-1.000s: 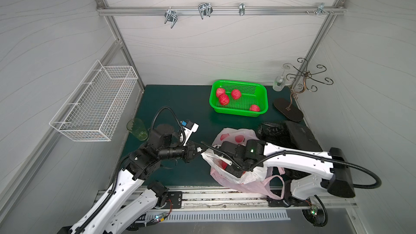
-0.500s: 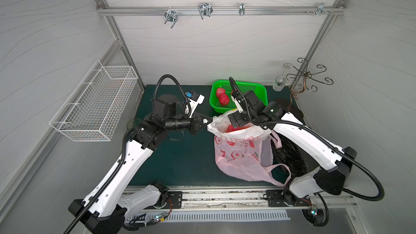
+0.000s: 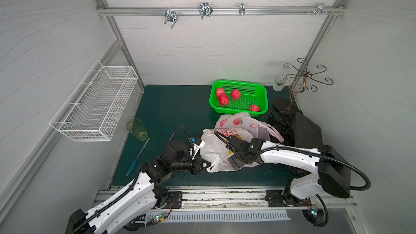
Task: Untie the knot of a plastic bag & take out the apple
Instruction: Untie the plastic bag.
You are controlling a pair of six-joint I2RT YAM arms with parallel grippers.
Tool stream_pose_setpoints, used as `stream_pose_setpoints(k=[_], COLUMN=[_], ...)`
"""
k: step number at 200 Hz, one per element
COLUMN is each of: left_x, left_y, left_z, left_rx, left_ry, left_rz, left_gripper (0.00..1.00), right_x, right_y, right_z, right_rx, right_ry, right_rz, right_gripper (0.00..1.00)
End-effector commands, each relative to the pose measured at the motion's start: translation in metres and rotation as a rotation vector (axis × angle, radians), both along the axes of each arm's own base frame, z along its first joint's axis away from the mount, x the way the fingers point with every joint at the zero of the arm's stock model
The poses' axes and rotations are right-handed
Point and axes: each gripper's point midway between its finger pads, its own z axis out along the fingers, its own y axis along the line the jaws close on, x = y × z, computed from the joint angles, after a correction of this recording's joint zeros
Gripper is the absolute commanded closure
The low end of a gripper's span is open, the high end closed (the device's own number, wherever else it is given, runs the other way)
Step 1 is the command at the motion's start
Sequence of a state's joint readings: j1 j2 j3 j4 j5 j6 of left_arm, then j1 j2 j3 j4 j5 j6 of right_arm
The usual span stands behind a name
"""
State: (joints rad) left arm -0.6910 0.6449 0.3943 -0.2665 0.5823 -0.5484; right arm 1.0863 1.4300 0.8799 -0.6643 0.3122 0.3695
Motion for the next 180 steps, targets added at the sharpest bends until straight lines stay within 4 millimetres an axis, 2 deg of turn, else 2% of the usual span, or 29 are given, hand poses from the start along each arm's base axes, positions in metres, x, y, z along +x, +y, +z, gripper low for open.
stream_pose_setpoints(k=[1,17,33,63,81,92,116,129,142,152,169,180], left_x=[0.023,0.024,0.025,0.026,0.024,0.024,0.024,0.024,0.023,0.023,0.021,0.021], left_y=[-0.002,0.000,-0.002,-0.008,-0.012,-0.014,-0.017,-0.020,-0.026,-0.030,-0.039,-0.045], left_z=[0.043,0.046,0.050,0.055,0.056,0.056,0.055,0.054,0.054,0.054,0.057,0.059], left_rx=[-0.105,-0.119,-0.130,-0.125,-0.117,-0.115,-0.116,-0.118,-0.121,-0.125,-0.128,-0.129], left_ry=[-0.123,-0.138,-0.143,-0.145,-0.147,-0.149,-0.152,-0.151,-0.149,-0.149,-0.159,-0.165], left_rz=[0.110,0.125,0.128,0.101,0.082,0.075,0.072,0.069,0.056,0.046,0.028,0.016], left_gripper=[1.00,1.00,1.00,1.00,1.00,1.00,1.00,1.00,1.00,1.00,1.00,1.00], right_x=[0.009,0.011,0.016,0.012,-0.003,-0.017,-0.051,-0.067,-0.077,-0.086,-0.118,-0.145], right_y=[0.027,0.039,0.040,0.017,0.007,0.009,0.019,0.026,0.030,0.035,0.055,0.070], right_z=[0.039,0.069,0.102,0.174,0.200,0.205,0.190,0.182,0.177,0.174,0.187,0.209], right_rx=[0.249,0.396,0.511,0.683,0.720,0.737,0.785,0.826,0.830,0.810,0.826,0.905], right_ry=[-0.070,-0.130,-0.226,-0.398,-0.493,-0.498,-0.337,-0.232,-0.144,-0.072,0.055,0.107], right_rz=[-0.060,-0.038,-0.049,-0.077,-0.006,0.078,0.203,0.236,0.239,0.255,0.389,0.505], right_gripper=[0.01,0.01,0.01,0.01,0.01,0.01,0.01,0.06,0.16,0.18,0.17,0.14])
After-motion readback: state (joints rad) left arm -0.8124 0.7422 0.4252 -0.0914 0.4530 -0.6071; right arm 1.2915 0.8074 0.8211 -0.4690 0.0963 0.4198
